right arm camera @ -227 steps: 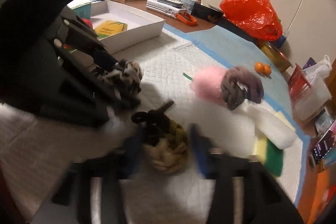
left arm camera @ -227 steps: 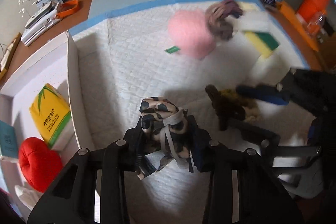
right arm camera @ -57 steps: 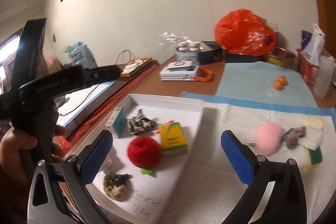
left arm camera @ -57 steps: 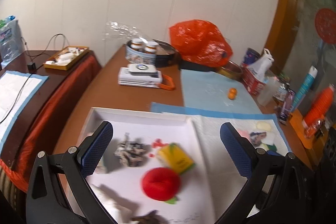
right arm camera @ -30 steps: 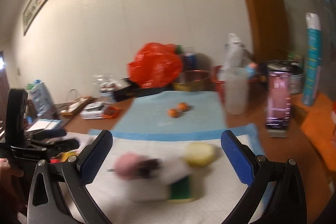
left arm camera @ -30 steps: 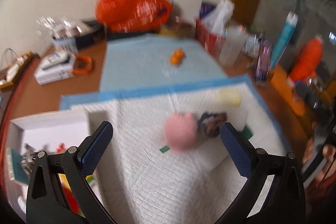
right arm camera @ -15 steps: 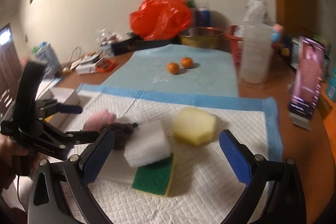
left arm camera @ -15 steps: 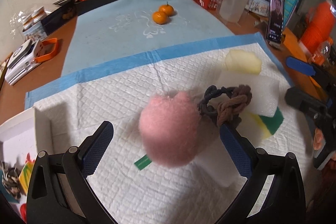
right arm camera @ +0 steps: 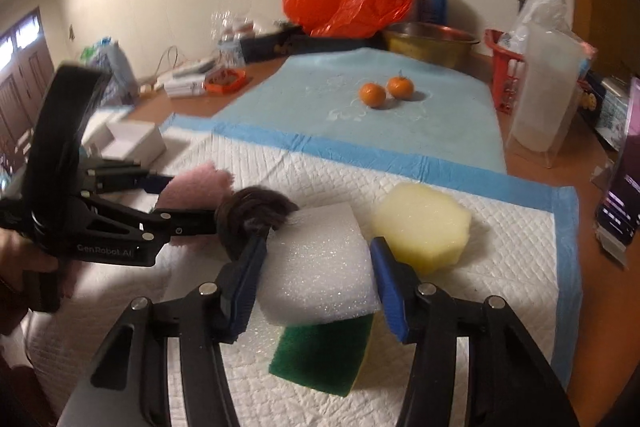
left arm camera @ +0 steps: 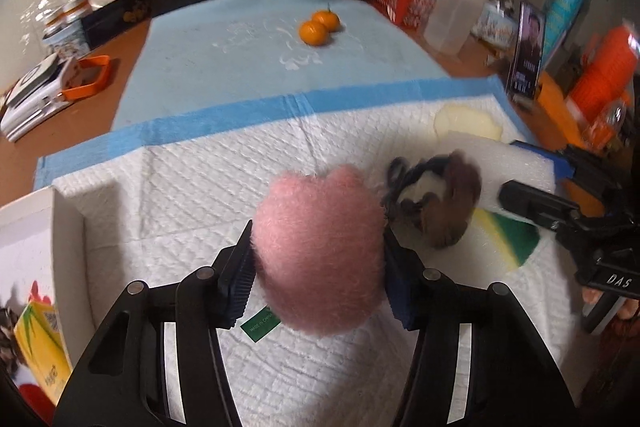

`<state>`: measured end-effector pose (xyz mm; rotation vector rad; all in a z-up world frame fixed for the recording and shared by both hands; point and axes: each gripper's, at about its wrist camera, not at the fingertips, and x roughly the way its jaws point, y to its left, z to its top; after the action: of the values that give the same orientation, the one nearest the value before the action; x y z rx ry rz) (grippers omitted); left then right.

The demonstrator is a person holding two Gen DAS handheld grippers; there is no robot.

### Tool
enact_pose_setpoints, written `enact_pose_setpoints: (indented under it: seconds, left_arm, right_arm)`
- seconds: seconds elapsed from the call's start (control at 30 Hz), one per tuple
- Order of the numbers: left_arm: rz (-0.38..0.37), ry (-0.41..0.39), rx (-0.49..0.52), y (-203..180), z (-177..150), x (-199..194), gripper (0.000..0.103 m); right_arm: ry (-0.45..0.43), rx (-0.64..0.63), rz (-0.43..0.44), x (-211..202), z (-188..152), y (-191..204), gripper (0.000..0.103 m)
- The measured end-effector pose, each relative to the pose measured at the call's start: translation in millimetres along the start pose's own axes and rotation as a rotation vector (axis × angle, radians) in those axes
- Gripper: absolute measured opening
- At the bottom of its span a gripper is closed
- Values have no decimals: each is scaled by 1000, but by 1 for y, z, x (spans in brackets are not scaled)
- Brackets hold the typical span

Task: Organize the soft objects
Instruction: 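Grasp the pink fluffy ball with the left gripper while the right gripper grasps the white foam block, then carry the pink ball in the left gripper toward the tray while the right gripper carries the foam block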

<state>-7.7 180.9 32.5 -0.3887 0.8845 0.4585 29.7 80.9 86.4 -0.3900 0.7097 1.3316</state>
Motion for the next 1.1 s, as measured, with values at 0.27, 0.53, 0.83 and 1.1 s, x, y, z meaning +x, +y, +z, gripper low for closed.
enact_pose_setpoints:
  seconds: [0.27, 0.53, 0.83, 1.1]
  left_arm:
    - [-7, -209, -85, 10, 6, -88, 56]
    - [23, -419, -81, 10, -2, -190, 56]
    - [53, -545, -94, 26, -24, -266, 56]
    - [67, -572, -143, 45, -43, -292, 56]
  right_arm:
    - [-225, 113, 5, -70, 17, 13, 53]
    - [-413, 75, 70, -127, 35, 69, 53]
    - [-569, 149, 175, -167, 58, 97, 53]
    - [-586, 137, 227, -168, 62, 127, 53]
